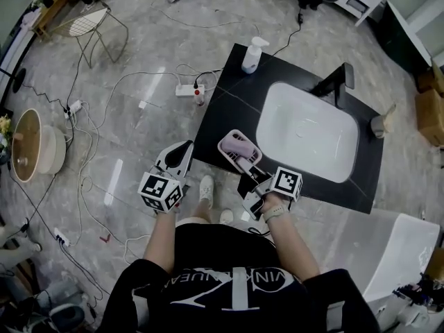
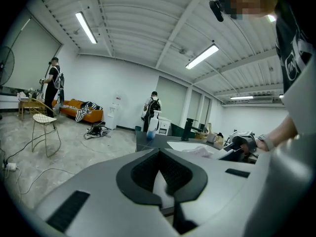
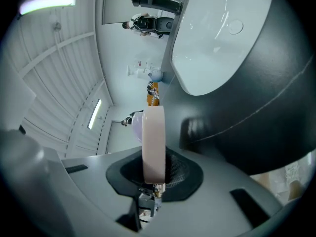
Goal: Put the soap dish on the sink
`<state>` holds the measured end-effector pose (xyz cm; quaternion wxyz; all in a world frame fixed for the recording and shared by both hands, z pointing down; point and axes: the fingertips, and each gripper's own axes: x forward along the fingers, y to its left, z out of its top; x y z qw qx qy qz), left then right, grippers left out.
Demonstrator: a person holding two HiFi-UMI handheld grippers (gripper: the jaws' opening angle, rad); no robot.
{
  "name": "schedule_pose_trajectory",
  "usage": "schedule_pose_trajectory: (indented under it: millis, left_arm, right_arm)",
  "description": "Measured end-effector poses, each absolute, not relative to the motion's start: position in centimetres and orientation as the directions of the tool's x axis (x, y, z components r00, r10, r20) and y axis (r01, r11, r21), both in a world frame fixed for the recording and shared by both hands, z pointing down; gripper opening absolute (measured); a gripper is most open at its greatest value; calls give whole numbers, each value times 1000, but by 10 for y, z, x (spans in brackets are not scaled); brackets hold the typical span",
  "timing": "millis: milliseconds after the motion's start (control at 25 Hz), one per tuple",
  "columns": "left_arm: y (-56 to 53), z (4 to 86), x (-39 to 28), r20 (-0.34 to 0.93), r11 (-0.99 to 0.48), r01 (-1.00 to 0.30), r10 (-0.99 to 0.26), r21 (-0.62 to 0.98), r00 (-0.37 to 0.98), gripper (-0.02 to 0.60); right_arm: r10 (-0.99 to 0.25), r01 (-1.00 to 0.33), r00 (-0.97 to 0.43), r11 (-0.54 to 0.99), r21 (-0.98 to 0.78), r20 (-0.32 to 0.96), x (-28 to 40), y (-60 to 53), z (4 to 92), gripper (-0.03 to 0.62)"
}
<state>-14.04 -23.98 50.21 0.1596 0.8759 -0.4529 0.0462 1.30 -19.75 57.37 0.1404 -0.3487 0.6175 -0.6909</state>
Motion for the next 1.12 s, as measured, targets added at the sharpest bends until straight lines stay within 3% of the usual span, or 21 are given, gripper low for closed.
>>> schedule_pose_trajectory:
  millis: [880, 1120]
  left_arm:
    - [-279, 553, -102, 342, -644, -710, -624, 283, 702, 15]
    - [-279, 566, -98, 424, -662, -709, -584, 245, 692, 15]
  right_arm:
    - [-643, -193, -685, -293, -936, 343, -13, -275, 593, 60]
    - [-634, -202, -679, -322, -925, 369, -25, -287, 595, 60]
